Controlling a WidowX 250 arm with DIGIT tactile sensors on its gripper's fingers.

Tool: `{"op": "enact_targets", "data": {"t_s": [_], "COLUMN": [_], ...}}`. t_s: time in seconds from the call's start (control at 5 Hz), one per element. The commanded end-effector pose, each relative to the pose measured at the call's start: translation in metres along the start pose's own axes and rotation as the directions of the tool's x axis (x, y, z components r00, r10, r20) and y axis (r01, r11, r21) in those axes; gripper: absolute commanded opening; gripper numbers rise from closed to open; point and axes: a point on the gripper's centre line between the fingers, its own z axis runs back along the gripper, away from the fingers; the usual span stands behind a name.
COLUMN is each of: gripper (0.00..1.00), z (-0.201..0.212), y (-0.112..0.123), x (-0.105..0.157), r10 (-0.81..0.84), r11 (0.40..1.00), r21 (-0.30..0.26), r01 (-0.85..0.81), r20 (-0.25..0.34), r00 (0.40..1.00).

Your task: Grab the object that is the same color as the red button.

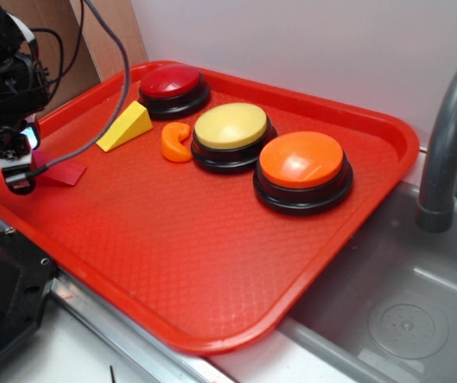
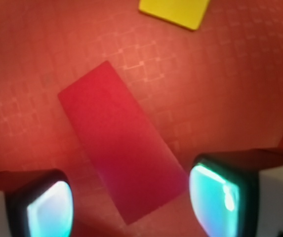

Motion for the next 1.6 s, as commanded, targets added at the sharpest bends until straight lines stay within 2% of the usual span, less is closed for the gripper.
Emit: {"op": "enact_targets", "data": {"t_s": [0.0, 0.4, 0.6, 0.8, 1.0, 1.2, 1.4], "gripper": [1.0, 1.0, 1.0, 1.0, 0.36, 0.0, 0.0], "z": [0.005, 0.005, 0.0011, -0.003, -0.0045, -0.0037, -0.0029], "y": [0.0011, 0.0011, 0.0013, 0.0038, 0.001, -0.0003, 0.0001], "x": [0.0049, 0.0049, 0.0101, 0.011, 0.0129, 0.0126, 0.0129], "r10": [-0.033, -0.033, -0.209, -0.31, -0.341, -0.343, -0.326], "r11": [0.997, 0.997, 0.976, 0.949, 0.937, 0.937, 0.943], "r21": [0.064, 0.064, 0.063, 0.072, 0.084, 0.073, 0.064], "r01": [0.032, 0.032, 0.208, 0.308, 0.34, 0.342, 0.326], "r20": [0.003, 0.003, 0.019, 0.021, -0.002, 0.0, -0.009], "r00": [0.999, 0.999, 0.978, 0.95, 0.94, 0.939, 0.945]}}
